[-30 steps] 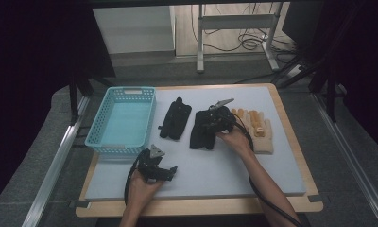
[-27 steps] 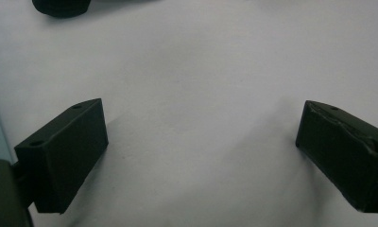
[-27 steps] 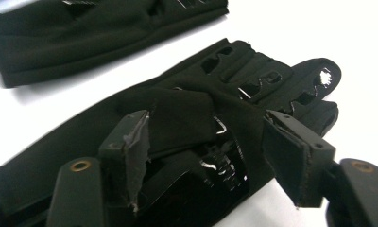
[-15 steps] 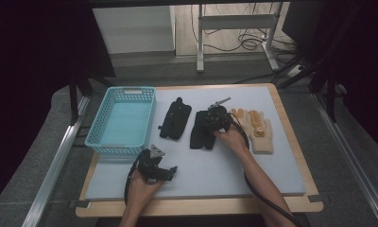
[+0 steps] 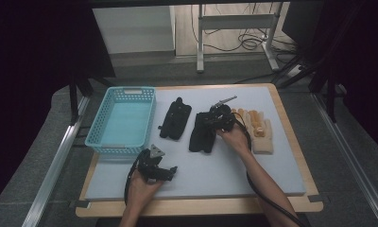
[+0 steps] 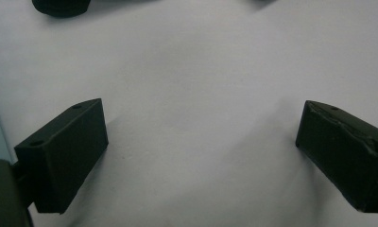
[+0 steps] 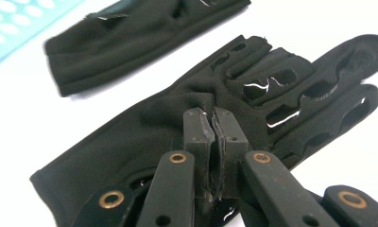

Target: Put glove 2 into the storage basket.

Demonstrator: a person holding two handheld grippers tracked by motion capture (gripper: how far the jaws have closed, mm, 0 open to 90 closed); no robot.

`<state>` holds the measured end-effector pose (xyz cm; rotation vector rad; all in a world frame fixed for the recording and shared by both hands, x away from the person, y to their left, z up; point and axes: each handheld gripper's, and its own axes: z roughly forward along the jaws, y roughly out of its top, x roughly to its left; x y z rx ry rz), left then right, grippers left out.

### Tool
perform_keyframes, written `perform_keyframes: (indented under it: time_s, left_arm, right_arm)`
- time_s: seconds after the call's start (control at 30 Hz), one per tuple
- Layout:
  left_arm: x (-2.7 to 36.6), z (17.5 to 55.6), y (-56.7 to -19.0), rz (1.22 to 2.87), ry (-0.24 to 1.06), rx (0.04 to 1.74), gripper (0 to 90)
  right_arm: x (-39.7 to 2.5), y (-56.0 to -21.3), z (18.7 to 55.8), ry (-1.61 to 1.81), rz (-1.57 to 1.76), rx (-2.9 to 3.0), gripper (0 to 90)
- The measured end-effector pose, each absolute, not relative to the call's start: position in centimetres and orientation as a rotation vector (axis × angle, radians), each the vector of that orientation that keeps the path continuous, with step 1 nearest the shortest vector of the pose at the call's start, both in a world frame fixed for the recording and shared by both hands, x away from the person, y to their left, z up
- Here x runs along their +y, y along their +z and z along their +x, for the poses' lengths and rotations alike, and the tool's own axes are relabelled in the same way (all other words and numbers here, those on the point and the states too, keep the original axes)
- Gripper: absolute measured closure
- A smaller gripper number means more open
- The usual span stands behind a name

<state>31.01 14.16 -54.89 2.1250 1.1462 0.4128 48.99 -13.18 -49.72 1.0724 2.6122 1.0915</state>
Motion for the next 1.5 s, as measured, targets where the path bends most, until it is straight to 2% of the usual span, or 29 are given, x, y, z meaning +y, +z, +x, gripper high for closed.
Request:
perform_keyframes:
  time_s: [0.17, 0.47, 0.7, 0.73, 0.9, 0.93, 1.03, 1.07, 1.1, 1.23, 1.5]
  left_arm:
    - [14.1, 31.0, -54.9, 2.122, 0.412, 1.15, 3.4]
    - [14.1, 31.0, -54.9, 2.12, 0.415, 1.15, 3.4]
    - [14.1, 31.0, -54.9, 2.114, 0.416, 1.151, 3.4]
    - [14.1, 31.0, -54.9, 2.121, 0.416, 1.149, 3.4]
    - [14.1, 31.0, -54.9, 2.118, 0.414, 1.149, 3.4]
    - [14.1, 31.0, -54.9, 2.118, 0.414, 1.149, 3.4]
    - [14.1, 31.0, -54.9, 2.12, 0.415, 1.15, 3.4]
    - [14.1, 31.0, -54.9, 2.12, 0.415, 1.15, 3.4]
    - [14.1, 31.0, -54.9, 2.121, 0.416, 1.15, 3.4]
    - [14.1, 31.0, -54.9, 2.12, 0.414, 1.151, 3.4]
    - [14.2, 31.0, -54.9, 2.126, 0.415, 1.148, 3.4]
  right_arm:
    - [-13.4, -48.5, 47.4, 1.154, 1.044, 2.625, 84.5]
    - [-13.0, -45.6, 41.2, 1.17, 0.929, 2.677, 84.3]
    - [-13.6, -47.4, 37.8, 1.143, 0.93, 2.703, 84.1]
    - [-13.6, -48.7, 37.1, 1.102, 0.928, 2.723, 84.0]
    - [-13.7, -50.3, 36.9, 1.097, 0.95, 2.734, 81.9]
    - [-13.9, -50.5, 36.9, 1.113, 0.939, 2.721, 73.6]
    - [-14.3, -49.8, 37.3, 1.158, 0.946, 2.68, 62.7]
    - [-14.3, -49.8, 37.3, 1.158, 0.946, 2.68, 62.7]
    - [-14.6, -49.0, 37.8, 1.177, 0.941, 2.644, 59.1]
    - [-14.6, -48.1, 39.3, 1.173, 0.947, 2.608, 58.1]
    - [-12.1, -48.3, 43.1, 1.165, 0.97, 2.598, 67.0]
